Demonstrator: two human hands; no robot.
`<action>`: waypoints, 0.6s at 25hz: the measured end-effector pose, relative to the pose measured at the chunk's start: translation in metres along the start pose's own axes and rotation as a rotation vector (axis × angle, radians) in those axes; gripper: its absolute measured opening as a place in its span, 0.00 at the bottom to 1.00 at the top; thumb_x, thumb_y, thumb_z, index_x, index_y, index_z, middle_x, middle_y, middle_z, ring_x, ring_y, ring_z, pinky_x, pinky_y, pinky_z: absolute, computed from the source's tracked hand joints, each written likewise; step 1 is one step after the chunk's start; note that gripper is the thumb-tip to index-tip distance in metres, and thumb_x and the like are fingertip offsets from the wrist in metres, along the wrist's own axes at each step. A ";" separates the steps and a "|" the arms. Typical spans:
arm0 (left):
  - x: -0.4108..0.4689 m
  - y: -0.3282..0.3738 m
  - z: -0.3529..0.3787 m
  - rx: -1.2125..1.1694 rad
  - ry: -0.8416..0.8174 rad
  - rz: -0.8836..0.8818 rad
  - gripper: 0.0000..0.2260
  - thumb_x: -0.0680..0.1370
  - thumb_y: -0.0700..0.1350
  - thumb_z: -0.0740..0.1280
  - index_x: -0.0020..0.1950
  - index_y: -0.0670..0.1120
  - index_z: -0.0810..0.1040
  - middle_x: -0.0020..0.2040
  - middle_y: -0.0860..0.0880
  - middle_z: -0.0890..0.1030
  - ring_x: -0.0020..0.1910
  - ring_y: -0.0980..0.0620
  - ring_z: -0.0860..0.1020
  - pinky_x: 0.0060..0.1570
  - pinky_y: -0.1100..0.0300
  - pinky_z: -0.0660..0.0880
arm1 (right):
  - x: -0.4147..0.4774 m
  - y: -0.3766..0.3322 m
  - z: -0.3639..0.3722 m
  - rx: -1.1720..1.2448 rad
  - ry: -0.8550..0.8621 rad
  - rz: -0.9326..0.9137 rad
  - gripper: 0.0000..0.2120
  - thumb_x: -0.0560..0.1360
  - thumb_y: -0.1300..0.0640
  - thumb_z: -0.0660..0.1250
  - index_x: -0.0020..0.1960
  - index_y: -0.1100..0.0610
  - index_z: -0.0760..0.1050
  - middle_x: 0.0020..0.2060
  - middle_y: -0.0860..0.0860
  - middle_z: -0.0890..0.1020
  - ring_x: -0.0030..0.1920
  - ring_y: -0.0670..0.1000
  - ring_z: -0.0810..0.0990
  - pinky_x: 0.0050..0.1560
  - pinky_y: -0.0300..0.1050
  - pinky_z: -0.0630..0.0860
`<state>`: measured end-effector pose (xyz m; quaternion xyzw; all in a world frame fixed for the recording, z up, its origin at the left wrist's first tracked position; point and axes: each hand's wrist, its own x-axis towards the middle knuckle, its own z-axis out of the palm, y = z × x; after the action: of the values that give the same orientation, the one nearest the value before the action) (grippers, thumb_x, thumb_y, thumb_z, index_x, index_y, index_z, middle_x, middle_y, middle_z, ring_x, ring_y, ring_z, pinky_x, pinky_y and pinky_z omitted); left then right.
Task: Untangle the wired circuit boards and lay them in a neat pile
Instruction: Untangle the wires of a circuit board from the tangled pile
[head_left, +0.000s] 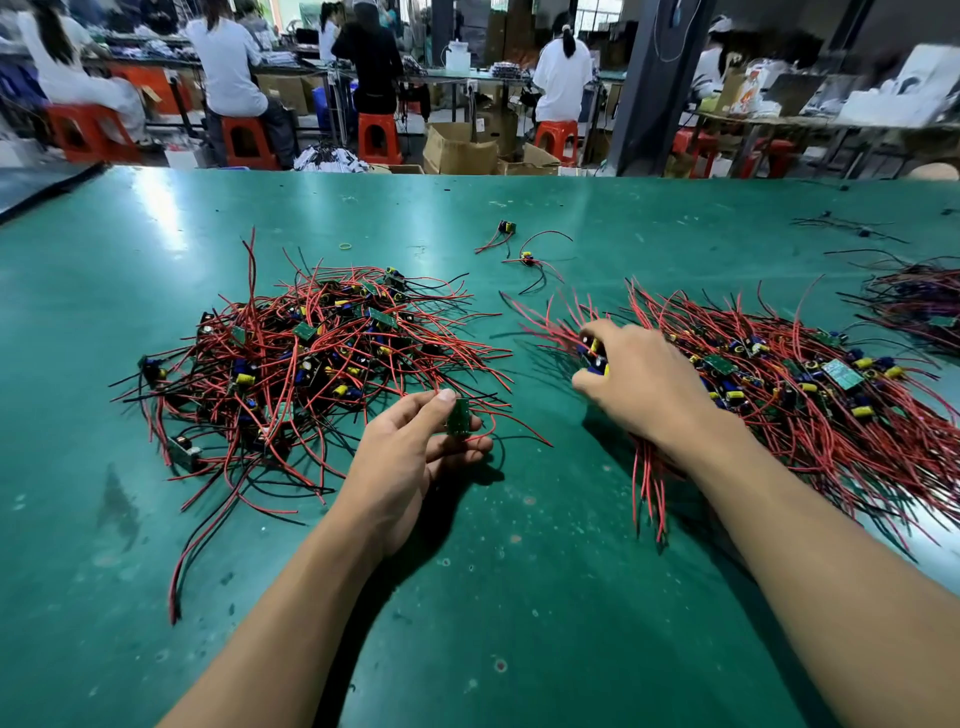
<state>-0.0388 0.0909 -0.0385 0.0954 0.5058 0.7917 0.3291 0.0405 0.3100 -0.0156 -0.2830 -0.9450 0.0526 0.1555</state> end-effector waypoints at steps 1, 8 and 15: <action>0.000 0.000 0.001 -0.007 0.001 -0.004 0.07 0.80 0.42 0.65 0.52 0.39 0.74 0.40 0.40 0.80 0.34 0.46 0.81 0.36 0.60 0.80 | 0.005 0.002 -0.005 -0.008 0.027 0.013 0.24 0.72 0.49 0.69 0.68 0.51 0.73 0.54 0.60 0.81 0.55 0.62 0.79 0.51 0.51 0.74; 0.000 0.000 -0.001 -0.017 -0.012 -0.011 0.09 0.79 0.43 0.65 0.54 0.37 0.74 0.41 0.40 0.80 0.36 0.45 0.82 0.38 0.58 0.81 | 0.022 0.036 -0.021 -0.161 -0.034 0.267 0.25 0.74 0.45 0.70 0.68 0.53 0.72 0.62 0.61 0.76 0.64 0.64 0.74 0.61 0.58 0.71; 0.002 -0.001 -0.003 0.006 -0.013 0.002 0.09 0.79 0.43 0.65 0.54 0.38 0.74 0.39 0.42 0.82 0.37 0.44 0.82 0.40 0.57 0.81 | 0.017 0.056 -0.013 0.041 0.105 0.270 0.18 0.79 0.50 0.68 0.66 0.56 0.77 0.61 0.63 0.78 0.61 0.64 0.76 0.60 0.55 0.74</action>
<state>-0.0417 0.0901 -0.0416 0.1021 0.5060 0.7899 0.3311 0.0607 0.3665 -0.0095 -0.4067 -0.8876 0.0775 0.2020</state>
